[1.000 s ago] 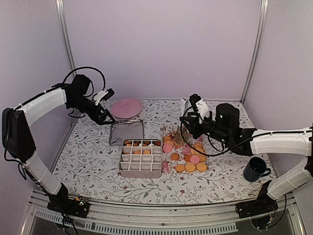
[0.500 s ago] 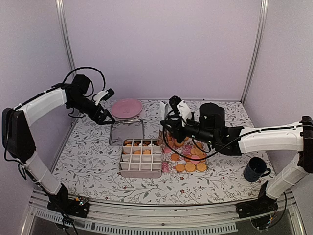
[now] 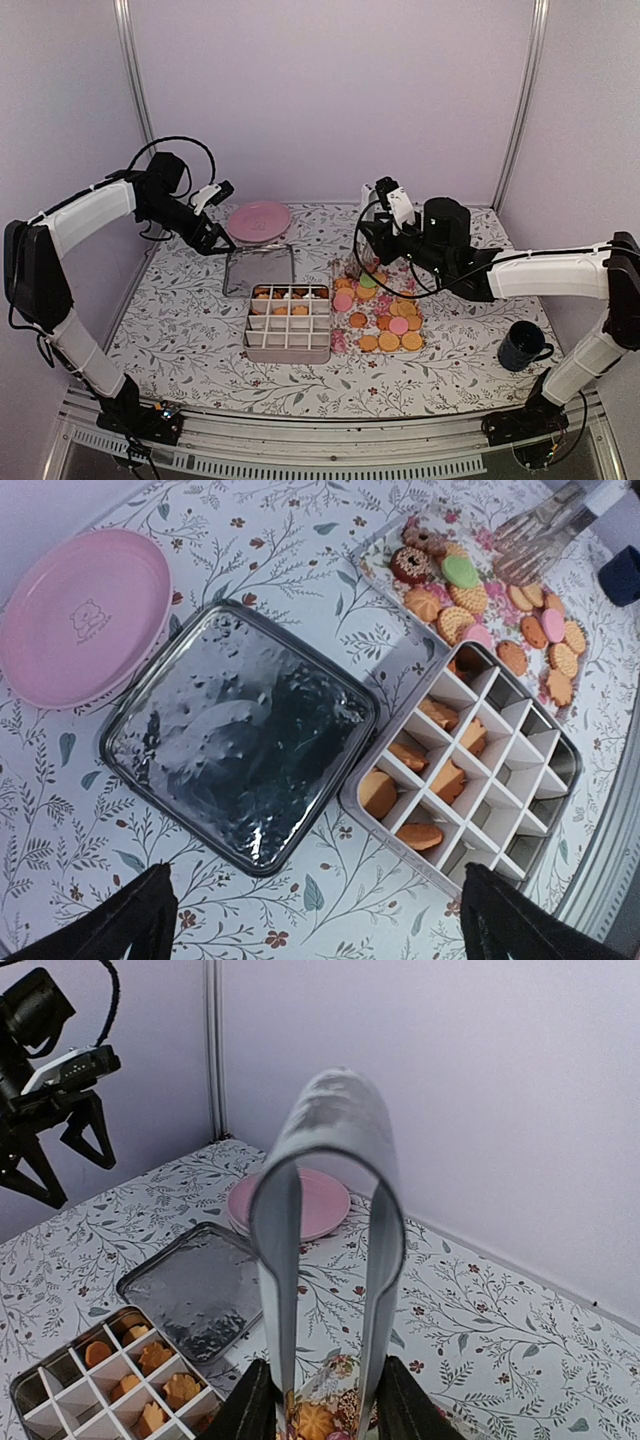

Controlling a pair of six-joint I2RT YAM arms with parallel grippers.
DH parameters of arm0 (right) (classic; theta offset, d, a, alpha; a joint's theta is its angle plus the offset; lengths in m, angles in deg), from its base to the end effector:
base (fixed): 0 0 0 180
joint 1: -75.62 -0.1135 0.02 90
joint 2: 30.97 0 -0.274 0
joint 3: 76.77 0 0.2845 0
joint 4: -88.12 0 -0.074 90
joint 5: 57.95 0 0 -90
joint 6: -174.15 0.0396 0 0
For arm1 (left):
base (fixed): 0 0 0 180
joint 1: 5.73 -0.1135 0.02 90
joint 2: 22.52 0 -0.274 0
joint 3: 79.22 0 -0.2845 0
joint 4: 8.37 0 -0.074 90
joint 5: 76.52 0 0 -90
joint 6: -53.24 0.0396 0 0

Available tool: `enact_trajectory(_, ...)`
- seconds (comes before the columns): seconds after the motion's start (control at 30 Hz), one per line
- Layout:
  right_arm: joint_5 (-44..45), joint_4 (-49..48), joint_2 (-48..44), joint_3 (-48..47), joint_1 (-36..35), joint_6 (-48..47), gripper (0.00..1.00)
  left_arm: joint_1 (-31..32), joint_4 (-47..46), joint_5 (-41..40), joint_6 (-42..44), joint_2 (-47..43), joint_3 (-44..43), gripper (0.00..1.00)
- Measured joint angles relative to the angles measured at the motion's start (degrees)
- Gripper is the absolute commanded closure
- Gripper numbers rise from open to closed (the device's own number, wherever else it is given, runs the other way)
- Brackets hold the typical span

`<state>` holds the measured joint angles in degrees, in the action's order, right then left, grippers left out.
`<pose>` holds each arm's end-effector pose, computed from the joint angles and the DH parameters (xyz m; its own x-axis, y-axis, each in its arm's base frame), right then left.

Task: Pack the cookies
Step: Pick up the fake cookies from the plate.

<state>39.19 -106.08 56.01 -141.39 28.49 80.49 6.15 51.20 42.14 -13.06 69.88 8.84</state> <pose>0.2627 0.2758 0.2628 -0.0553 -0.1527 -0.9867 -0.6484 0.7570 -0.0808 0.3584 -0.0948 0.2908 -0.6094 0.4886 -0.6244 0.7208 0.6694 -0.1796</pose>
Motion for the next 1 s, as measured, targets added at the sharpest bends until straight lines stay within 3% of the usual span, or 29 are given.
enact_trajectory(0.33,2.1,-3.9,6.5,0.4,1.8,0.2,0.6,0.0,0.0,-0.9,0.1,0.0,0.0,0.01)
enact_trajectory(1.0,3.2,-10.6,9.9,2.9,4.4,0.4,0.58,0.0,0.0,-1.1,0.2,0.0,0.0,0.01)
